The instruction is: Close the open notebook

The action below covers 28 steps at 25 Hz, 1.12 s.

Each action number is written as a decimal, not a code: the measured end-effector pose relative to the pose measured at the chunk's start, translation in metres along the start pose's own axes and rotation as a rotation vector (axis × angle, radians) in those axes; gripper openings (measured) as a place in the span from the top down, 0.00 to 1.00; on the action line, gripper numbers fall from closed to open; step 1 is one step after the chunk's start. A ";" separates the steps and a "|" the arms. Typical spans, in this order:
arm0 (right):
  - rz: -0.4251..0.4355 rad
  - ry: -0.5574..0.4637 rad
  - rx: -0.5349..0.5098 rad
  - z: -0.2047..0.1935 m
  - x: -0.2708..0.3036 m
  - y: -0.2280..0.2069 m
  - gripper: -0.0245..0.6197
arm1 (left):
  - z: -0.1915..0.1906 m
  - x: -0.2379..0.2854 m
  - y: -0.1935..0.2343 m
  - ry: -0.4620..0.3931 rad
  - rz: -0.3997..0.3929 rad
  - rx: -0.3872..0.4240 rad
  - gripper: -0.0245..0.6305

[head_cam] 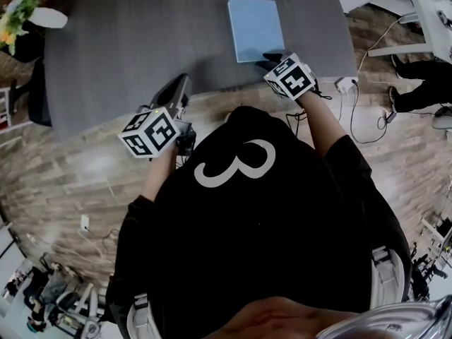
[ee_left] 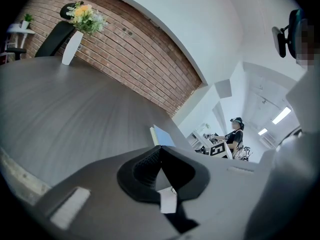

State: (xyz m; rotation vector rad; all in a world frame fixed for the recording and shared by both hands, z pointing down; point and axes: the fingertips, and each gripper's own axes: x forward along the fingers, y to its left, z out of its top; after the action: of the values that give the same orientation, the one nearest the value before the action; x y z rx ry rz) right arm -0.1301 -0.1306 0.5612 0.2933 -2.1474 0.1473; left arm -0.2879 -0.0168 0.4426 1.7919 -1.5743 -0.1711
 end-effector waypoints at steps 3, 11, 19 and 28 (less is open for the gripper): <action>0.038 -0.034 0.078 0.003 -0.002 -0.001 0.71 | 0.000 0.003 -0.003 0.004 -0.009 -0.002 0.95; 0.290 -0.426 0.438 0.057 -0.066 -0.002 0.79 | 0.006 0.016 -0.035 0.011 -0.050 0.033 0.96; 0.486 -0.795 0.446 0.083 -0.201 0.013 0.96 | 0.007 0.019 -0.121 -0.018 -0.129 0.113 0.96; 0.527 -0.875 0.351 0.061 -0.255 0.040 0.96 | 0.002 0.004 -0.193 -0.080 -0.204 0.206 0.96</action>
State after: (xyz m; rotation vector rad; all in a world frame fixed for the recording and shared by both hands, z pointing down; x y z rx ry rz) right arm -0.0527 -0.0662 0.3162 -0.0440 -3.0284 0.8309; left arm -0.1330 -0.0252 0.3280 2.1307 -1.5077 -0.1843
